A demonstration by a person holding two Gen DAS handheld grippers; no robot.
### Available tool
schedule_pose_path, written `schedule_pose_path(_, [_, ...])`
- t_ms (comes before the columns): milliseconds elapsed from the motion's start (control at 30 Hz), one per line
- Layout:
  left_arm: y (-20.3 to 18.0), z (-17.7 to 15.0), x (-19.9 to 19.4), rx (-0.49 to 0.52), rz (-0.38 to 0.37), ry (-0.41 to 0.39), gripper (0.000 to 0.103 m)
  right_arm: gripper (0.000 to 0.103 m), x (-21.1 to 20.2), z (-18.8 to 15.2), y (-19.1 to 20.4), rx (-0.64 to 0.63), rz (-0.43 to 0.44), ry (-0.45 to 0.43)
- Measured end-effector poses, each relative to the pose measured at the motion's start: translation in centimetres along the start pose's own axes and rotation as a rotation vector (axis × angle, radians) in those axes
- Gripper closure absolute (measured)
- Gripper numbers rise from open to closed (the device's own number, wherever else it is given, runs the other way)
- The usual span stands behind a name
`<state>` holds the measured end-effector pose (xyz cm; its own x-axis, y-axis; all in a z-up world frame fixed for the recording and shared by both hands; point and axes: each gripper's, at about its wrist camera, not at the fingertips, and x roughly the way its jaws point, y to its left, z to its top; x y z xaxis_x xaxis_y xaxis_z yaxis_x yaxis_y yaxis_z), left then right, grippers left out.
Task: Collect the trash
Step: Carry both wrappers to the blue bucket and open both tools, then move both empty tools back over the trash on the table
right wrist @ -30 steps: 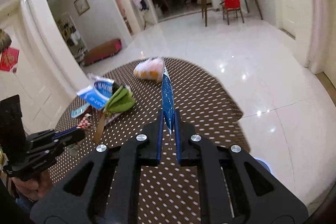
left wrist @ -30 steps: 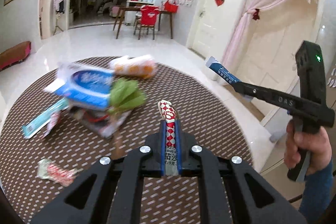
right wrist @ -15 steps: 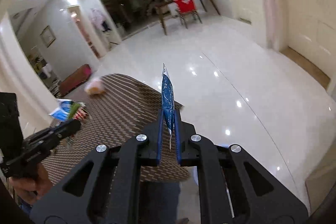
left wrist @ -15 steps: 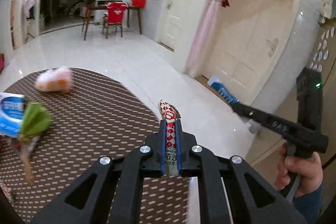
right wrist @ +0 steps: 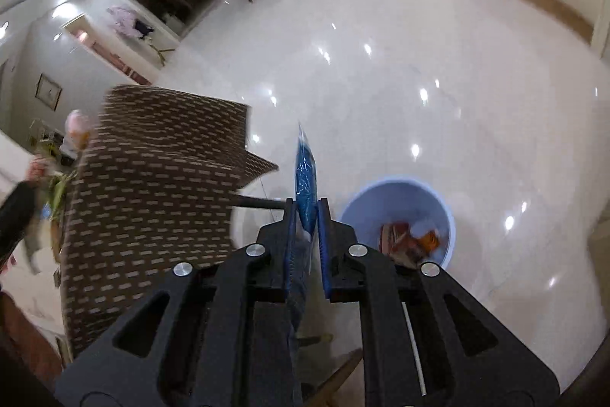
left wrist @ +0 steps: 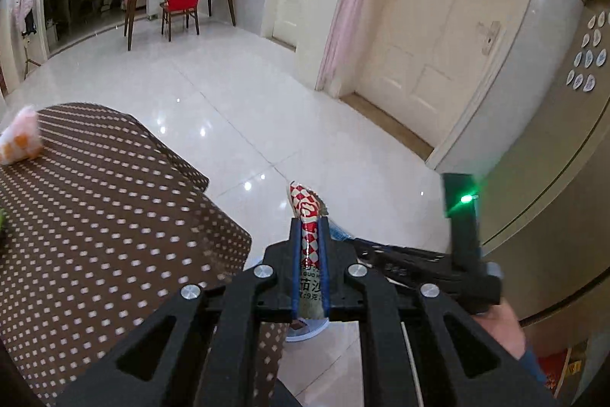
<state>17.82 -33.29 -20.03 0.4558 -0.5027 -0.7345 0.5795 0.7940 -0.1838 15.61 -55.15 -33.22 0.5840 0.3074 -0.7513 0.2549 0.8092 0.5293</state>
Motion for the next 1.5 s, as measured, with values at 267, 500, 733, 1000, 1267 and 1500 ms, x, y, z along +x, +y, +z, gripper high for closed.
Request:
schedule_pose_path(267, [-1.7, 0.8, 5.2, 0.032, 0.001, 0.095, 0.095, 0.031, -0.9, 0.3, -4.1, 0.110, 0.003, -0.040])
schedule_pose_path(500, [-2.3, 1.8, 8.3, 0.029, -0.003, 0.141, 0.062, 0.016, -5.5, 2.2, -3.9, 0.123, 0.013, -0.162])
schedule_pose_path(733, [-2.4, 2.9, 7.7, 0.005, 0.083, 0.083, 0.012, 0.010, -8.1, 3.6, -2.4, 0.104, 0.018, -0.225])
schedule_pose_path(1000, [-2.4, 3.0, 3.9, 0.006, 0.080, 0.007, 0.009, 0.006, -9.4, 3.2, -0.1, 0.087, -0.058, -0.293])
schedule_pose_path(1267, [-2.0, 2.6, -0.9, 0.008, 0.072, -0.075, 0.009, 0.006, -12.2, 2.9, 3.9, 0.022, -0.080, -0.348])
schedule_pose_path(1500, [-0.3, 2.1, -5.1, 0.006, 0.095, -0.145, 0.009, 0.006, -14.2, 2.5, 8.7, -0.063, -0.056, -0.399])
